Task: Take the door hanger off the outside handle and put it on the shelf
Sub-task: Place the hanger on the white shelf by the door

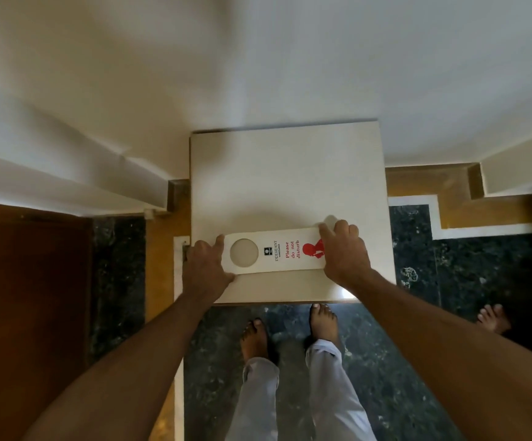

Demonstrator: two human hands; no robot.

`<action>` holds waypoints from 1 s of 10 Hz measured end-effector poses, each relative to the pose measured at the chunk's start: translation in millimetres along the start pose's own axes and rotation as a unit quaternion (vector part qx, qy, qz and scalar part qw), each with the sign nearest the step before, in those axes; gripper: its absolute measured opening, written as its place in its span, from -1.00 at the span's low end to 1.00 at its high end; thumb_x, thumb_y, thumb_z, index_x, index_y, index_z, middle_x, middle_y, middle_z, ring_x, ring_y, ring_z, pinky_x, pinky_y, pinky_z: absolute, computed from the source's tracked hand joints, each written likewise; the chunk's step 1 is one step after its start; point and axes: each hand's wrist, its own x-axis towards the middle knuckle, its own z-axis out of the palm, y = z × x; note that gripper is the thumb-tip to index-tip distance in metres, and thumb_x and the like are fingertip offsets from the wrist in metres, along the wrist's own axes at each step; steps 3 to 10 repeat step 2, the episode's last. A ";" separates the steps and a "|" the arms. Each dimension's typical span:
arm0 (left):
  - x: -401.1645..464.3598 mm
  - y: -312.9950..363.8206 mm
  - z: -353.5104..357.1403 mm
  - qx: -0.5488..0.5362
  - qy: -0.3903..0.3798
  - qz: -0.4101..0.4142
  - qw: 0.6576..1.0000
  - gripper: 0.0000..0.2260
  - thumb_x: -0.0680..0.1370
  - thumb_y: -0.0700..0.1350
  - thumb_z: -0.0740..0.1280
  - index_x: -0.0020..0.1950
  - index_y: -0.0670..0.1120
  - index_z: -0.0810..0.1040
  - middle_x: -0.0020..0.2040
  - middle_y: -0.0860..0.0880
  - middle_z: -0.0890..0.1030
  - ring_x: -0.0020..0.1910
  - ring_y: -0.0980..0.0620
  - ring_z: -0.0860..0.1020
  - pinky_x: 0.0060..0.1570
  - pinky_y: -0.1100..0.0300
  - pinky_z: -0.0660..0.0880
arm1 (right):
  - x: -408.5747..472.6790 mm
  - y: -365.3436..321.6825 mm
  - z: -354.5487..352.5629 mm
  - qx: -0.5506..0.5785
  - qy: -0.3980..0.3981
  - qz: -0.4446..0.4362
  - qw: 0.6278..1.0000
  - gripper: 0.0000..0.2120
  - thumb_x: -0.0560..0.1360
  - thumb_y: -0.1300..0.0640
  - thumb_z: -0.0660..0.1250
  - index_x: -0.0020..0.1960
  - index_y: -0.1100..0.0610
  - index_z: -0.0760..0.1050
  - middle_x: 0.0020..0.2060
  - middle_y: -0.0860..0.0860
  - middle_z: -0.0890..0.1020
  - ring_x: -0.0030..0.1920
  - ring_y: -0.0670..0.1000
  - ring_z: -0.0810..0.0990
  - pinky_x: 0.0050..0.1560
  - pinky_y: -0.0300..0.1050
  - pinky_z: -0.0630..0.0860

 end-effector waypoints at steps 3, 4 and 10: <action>6.3 -1.2 -17.3 0.023 -0.018 -0.009 1.000 0.05 0.34 0.22 0.54 0.60 -0.12 0.01 0.40 -0.27 0.36 0.35 -0.24 0.37 0.30 -0.07 0.42 | -10.6 -7.3 -10.0 0.048 0.017 0.041 0.998 -0.05 0.35 0.17 0.61 0.50 0.15 0.04 0.26 0.19 0.38 0.16 0.17 0.44 0.13 0.11 0.58; 6.3 -1.2 -17.3 0.023 -0.018 -0.009 1.000 0.05 0.34 0.22 0.54 0.60 -0.12 0.01 0.40 -0.27 0.36 0.35 -0.24 0.37 0.30 -0.07 0.42 | -10.6 -7.3 -10.0 0.048 0.017 0.041 0.998 -0.05 0.35 0.17 0.61 0.50 0.15 0.04 0.26 0.19 0.38 0.16 0.17 0.44 0.13 0.11 0.58; 6.3 -1.2 -17.3 0.023 -0.018 -0.009 1.000 0.05 0.34 0.22 0.54 0.60 -0.12 0.01 0.40 -0.27 0.36 0.35 -0.24 0.37 0.30 -0.07 0.42 | -10.6 -7.3 -10.0 0.048 0.017 0.041 0.998 -0.05 0.35 0.17 0.61 0.50 0.15 0.04 0.26 0.19 0.38 0.16 0.17 0.44 0.13 0.11 0.58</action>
